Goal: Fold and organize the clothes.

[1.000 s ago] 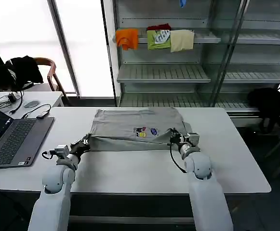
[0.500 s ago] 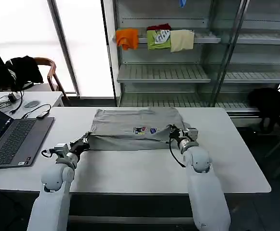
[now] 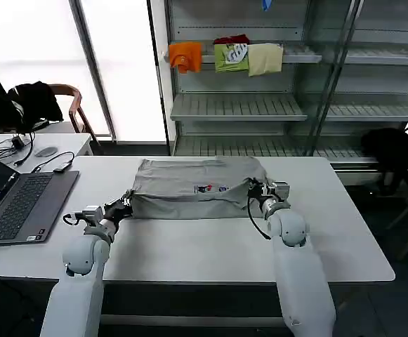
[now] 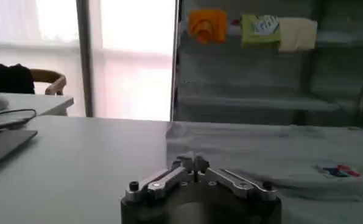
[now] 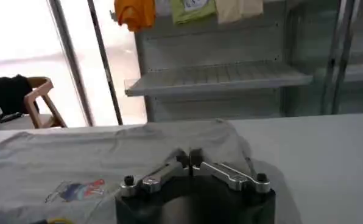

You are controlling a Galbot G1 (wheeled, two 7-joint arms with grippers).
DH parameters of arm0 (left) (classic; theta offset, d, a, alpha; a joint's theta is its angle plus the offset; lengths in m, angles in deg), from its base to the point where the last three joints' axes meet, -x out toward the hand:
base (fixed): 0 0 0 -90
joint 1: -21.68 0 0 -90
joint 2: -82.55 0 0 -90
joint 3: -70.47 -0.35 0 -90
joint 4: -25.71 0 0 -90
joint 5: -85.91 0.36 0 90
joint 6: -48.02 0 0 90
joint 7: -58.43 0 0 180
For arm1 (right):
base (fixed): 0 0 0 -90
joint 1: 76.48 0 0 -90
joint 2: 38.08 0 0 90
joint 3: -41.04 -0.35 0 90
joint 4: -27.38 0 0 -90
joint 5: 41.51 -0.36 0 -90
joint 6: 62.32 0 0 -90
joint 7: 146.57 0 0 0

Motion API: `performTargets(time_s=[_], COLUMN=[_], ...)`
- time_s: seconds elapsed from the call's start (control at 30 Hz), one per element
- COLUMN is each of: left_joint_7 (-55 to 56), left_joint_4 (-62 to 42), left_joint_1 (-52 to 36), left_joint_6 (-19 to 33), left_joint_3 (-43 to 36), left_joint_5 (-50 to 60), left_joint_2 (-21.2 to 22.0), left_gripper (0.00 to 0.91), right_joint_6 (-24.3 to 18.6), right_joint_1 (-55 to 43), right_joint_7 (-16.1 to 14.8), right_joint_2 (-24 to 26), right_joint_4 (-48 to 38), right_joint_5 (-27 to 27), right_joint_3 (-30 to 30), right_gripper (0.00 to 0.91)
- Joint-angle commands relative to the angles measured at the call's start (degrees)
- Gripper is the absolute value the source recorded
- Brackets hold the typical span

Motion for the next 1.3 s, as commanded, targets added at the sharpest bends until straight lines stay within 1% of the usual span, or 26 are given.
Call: performTargets(time_s=[0.03, 0.17, 0.2, 0.23, 0.67, 0.97, 1.07, 1.1, 1.2, 1.3], left_joint_7=[-0.1, -0.2, -0.4, -0.4, 0.0, 0.4, 0.4, 0.4, 0.0, -0.1], left_joint_4=[-0.9, -1.2, -1.2, -1.2, -0.2, 2.0, 2.8, 2.9, 3.5, 3.8], left_joint_1=[-0.6, -0.8, -0.8, -0.8, -0.8, -0.1, 0.8, 1.3, 2.6, 3.7], left_joint_6=[0.0, 0.0, 0.0, 0.0, 0.9, 0.0, -2.6, -3.3, -5.6, -6.0], left_joint_3=[-0.1, -0.1, -0.1, -0.1, -0.2, -0.3, -0.3, -0.4, -0.6, -0.8], left_joint_5=[0.8, 1.2, 1.3, 1.4, 2.8, 2.8, 3.9, 4.8, 6.7, 8.5], left_joint_2=[0.0, -0.1, -0.2, -0.2, -0.4, -0.2, -0.3, -0.3, -0.4, -0.4], left_gripper=[0.01, 0.02, 0.393, 0.907, 0.907, 0.907, 0.907, 0.907, 0.907, 0.907], right_joint_6=[0.0, 0.0, 0.0, 0.0, -0.5, 0.0, 0.1, 0.1, 0.2, 0.1], right_joint_1=[-0.3, -0.6, -0.7, -0.8, -1.3, -0.2, 1.9, 3.8, 7.7, 12.3], right_joint_7=[0.0, -0.1, -0.1, -0.1, 0.8, 1.9, 1.5, 0.9, 0.4, -0.7], right_joint_2=[0.0, 0.0, 0.0, -0.1, 0.0, 1.7, 3.0, 4.0, 5.7, 6.9], right_joint_4=[-0.4, -0.7, -0.9, -1.0, -1.2, 1.6, 4.4, 6.6, 9.9, 12.2], right_joint_5=[0.0, 0.0, 0.0, 0.0, -0.1, -1.8, -2.1, -2.1, -1.9, -1.7], right_joint_3=[-0.1, -0.1, -0.1, -0.1, -0.3, -1.0, -1.2, -1.3, -1.6, -2.3], right_gripper=[0.0, 0.0, 0.907, 0.907, 0.907, 0.907, 0.907, 0.907, 0.907, 0.907])
